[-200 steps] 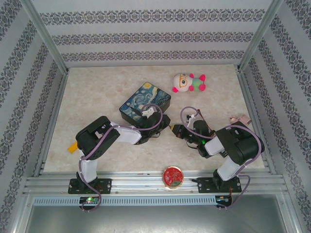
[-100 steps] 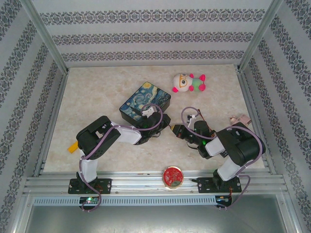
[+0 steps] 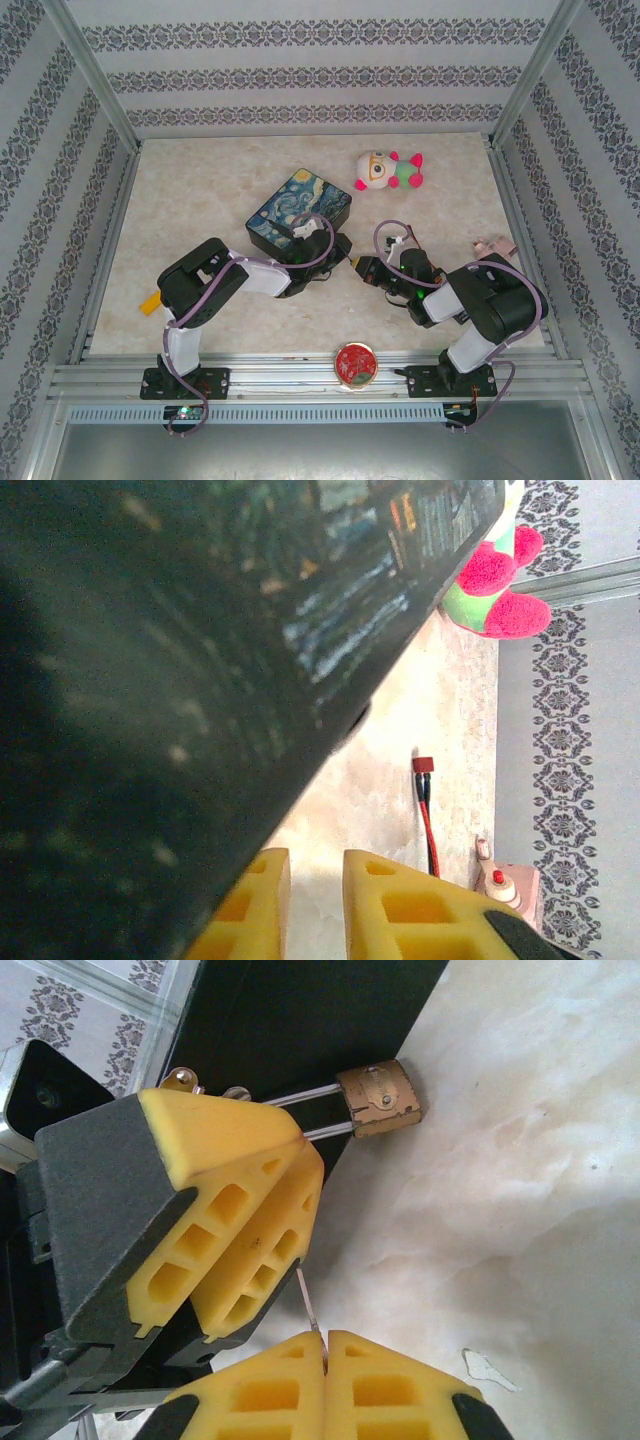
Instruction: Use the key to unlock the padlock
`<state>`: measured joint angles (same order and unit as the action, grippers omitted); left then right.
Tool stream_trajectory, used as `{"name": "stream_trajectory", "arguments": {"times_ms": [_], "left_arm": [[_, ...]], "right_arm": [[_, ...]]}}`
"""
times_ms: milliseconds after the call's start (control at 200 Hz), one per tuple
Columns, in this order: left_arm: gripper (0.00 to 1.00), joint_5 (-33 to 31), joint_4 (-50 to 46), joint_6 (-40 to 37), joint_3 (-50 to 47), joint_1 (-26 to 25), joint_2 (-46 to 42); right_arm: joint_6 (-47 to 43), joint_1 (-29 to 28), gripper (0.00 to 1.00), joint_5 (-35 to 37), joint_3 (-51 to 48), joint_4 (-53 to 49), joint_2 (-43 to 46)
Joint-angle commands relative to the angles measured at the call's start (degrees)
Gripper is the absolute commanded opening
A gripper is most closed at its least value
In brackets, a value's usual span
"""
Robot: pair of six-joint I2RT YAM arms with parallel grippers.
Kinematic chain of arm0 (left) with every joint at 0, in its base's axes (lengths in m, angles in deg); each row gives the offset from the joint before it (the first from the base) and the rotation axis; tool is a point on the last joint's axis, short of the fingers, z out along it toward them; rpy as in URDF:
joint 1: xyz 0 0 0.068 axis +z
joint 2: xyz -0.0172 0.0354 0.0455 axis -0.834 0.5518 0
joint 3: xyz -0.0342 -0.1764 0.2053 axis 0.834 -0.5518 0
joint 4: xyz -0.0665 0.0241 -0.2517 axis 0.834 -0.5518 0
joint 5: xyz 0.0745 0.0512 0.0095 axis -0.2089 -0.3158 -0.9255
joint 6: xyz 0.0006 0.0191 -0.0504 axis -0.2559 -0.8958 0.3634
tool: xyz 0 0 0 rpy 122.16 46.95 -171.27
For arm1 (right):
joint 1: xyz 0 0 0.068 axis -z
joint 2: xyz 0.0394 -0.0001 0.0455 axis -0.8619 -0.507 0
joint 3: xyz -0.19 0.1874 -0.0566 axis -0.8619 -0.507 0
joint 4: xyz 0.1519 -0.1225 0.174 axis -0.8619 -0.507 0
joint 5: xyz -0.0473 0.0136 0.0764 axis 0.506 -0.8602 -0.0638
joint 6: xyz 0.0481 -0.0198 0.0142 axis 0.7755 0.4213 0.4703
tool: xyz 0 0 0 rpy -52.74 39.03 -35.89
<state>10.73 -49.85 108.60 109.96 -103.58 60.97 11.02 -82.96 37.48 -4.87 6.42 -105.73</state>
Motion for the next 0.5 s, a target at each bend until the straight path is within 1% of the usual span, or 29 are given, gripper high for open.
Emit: {"name": "stream_trajectory", "arguments": {"times_ms": [0, 15, 55, 80, 100, 185, 315, 390, 495], "left_arm": [[0.28, 2.5, -0.2, 3.2, -1.7, 0.7, 2.6], [0.31, 2.5, -0.2, 3.1, -1.7, 0.7, 2.6], [0.46, 2.3, -0.9, 2.6, -1.4, 0.7, 2.5], [0.51, 2.0, -2.1, 2.2, -1.0, 0.7, 2.4], [0.53, 1.8, -3.4, 1.7, -0.5, 0.7, 2.4], [0.54, -0.2, -9.3, -0.7, 1.8, 0.5, 1.7], [0.54, -6.4, -15.9, -1.5, 2.8, 0.6, -0.2], [0.55, -9.4, -18.6, -3.3, 3.0, 1.1, -1.5], [0.56, -11.7, -22.0, -6.2, 3.3, 2.4, -2.9]], "right_arm": [[0.5, -0.3, 0.00, 2.2, -0.6, 2.8, 0.1], [0.5, -0.2, 0.00, 2.3, -0.7, 2.7, 0.2], [0.6, 0.2, 0.00, 2.6, -1.1, 2.5, 0.6], [0.5, 0.5, 0.00, 2.7, -1.3, 2.3, 0.9], [0.5, 0.8, 0.00, 2.8, -1.5, 2.0, 1.1], [0.8, 2.8, 0.00, 1.8, -1.8, -0.7, 2.6], [0.9, 5.5, 0.00, -0.2, -2.3, -3.4, 5.2], [0.4, 6.1, 0.00, -0.6, -1.7, -7.3, 7.0], [-1.0, 6.3, 0.00, -0.8, -0.3, -12.9, 9.3]]}}
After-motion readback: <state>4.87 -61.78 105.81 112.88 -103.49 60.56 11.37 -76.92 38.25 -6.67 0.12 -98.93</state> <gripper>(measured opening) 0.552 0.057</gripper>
